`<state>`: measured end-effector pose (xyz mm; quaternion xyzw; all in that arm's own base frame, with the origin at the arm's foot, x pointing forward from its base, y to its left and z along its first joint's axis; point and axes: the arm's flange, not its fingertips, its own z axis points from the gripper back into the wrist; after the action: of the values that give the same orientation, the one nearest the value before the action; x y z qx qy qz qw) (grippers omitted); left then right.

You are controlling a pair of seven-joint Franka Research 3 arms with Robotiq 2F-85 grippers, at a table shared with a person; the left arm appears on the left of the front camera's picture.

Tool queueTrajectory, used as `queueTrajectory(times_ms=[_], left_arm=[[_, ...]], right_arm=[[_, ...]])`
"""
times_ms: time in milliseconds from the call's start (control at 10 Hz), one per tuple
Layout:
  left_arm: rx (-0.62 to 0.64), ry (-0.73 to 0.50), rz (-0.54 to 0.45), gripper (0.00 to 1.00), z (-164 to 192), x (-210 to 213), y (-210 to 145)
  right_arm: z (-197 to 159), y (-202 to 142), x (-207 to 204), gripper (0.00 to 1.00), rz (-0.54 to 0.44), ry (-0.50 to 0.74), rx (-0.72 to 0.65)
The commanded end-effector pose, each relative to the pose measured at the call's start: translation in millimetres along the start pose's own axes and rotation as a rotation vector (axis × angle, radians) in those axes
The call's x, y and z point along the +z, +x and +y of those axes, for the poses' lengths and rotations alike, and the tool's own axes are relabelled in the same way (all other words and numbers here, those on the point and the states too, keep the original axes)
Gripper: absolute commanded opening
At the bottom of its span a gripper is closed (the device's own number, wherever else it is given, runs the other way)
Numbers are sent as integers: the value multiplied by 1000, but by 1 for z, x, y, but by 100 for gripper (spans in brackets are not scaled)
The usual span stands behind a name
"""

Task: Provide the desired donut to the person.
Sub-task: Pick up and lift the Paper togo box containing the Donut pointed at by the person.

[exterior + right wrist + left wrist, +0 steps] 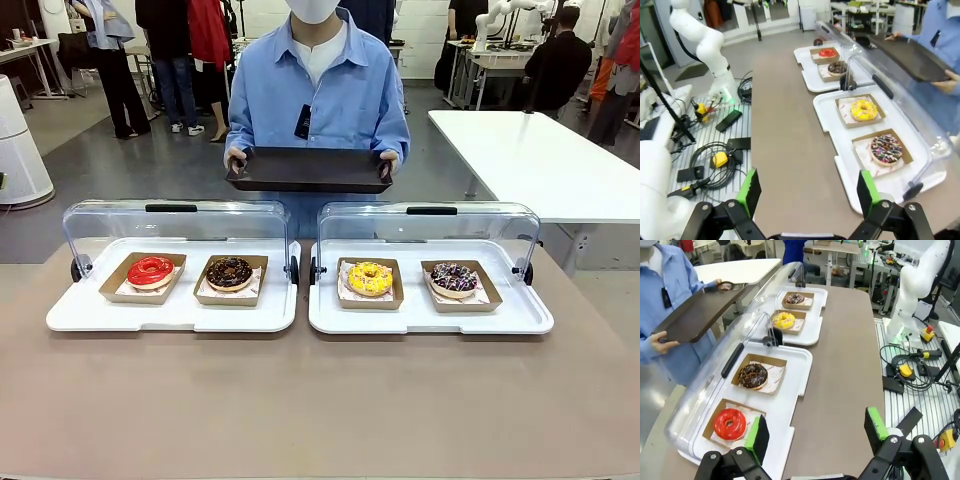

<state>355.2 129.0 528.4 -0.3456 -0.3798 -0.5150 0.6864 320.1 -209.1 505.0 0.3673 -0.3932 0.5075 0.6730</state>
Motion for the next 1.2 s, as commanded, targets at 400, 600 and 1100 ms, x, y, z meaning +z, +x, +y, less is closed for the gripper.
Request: queueTrajectory(times_ms=[400, 600, 1100], left_arm=[[-47, 106, 32, 100, -3, 9, -4], [27, 75, 8, 100, 3, 17, -10], [27, 75, 8, 100, 3, 17, -10]], right_arm=[[-1, -2, 5, 100, -3, -12, -2], [-1, -2, 5, 100, -3, -12, -2], [-1, -2, 5, 100, -3, -12, -2]])
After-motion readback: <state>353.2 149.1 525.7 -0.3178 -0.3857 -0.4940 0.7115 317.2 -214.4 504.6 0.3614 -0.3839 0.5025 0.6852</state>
